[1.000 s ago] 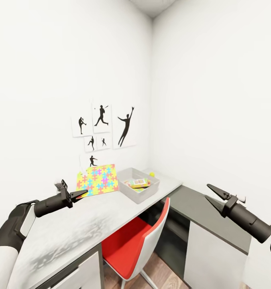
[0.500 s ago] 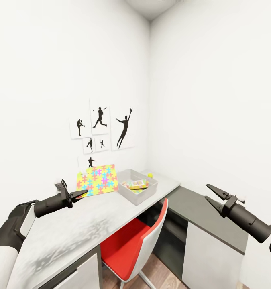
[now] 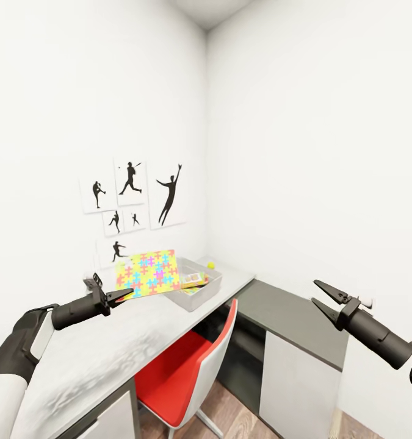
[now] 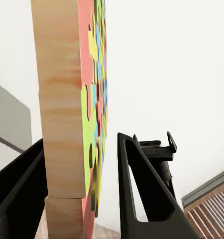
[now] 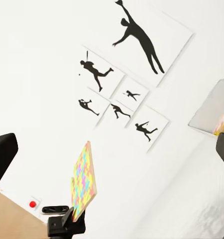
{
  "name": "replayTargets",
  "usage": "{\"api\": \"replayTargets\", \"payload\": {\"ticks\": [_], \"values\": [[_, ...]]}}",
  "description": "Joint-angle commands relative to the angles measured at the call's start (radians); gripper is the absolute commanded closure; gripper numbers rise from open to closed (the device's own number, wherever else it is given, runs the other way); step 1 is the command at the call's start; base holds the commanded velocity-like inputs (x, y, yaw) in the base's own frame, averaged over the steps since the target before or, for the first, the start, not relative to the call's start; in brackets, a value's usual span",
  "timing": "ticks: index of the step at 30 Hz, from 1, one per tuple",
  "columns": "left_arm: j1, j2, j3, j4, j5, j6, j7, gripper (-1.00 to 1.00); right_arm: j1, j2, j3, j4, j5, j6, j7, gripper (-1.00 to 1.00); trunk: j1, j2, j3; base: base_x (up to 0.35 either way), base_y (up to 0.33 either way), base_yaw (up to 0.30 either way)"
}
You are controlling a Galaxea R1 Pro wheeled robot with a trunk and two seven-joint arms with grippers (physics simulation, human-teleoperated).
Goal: Put all the toys in the child's room - the three board games (two on the bed and one on the table), the two jigsaw puzzles on the table, and the tennis ball on the table - inside the toy box on the table in the child's room.
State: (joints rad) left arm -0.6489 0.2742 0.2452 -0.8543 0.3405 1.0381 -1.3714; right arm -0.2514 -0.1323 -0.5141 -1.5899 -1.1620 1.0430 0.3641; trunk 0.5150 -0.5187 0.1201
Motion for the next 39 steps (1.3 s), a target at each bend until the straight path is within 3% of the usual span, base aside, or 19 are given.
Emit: {"api": "replayTargets", "payload": {"ticks": [1, 15, 21, 26, 29, 39], "values": [[0.000, 0.000, 0.000, 0.000, 0.003, 0.009, -0.002, 1.00, -0.001, 0.000, -0.001, 0.001, 0.010, 0.004, 0.010, -1.00, -0.004, 0.007, 0.002, 0.000, 0.000, -0.255], [0.000, 0.001, 0.000, 0.000, 0.003, 0.009, -0.001, 1.00, -0.001, 0.011, -0.001, 0.001, 0.010, 0.004, 0.010, -1.00, -0.057, 0.105, 0.036, 0.000, 0.000, -0.096], [0.000, 0.001, 0.000, -0.001, 0.025, 0.009, -0.004, 1.00, -0.001, 0.012, -0.001, 0.001, 0.010, 0.004, 0.009, -1.00, -0.057, 0.105, 0.027, 0.000, 0.000, -0.001], [0.001, 0.003, 0.001, -0.002, 0.098, 0.009, -0.004, 1.00, -0.001, 0.013, -0.001, 0.001, 0.011, 0.004, 0.009, -1.00, -0.057, 0.105, 0.019, 0.000, 0.000, 0.000], [0.001, 0.003, 0.002, -0.002, 0.116, 0.009, -0.005, 1.00, -0.001, 0.013, -0.001, 0.001, 0.011, 0.004, 0.009, -1.00, -0.057, 0.105, 0.014, 0.000, 0.000, 0.000], [0.002, 0.005, 0.005, -0.002, 0.121, 0.009, -0.001, 1.00, -0.001, 0.013, 0.000, 0.001, 0.038, 0.004, 0.008, -1.00, -0.065, 0.119, 0.003, 0.000, 0.000, 0.000]]}}
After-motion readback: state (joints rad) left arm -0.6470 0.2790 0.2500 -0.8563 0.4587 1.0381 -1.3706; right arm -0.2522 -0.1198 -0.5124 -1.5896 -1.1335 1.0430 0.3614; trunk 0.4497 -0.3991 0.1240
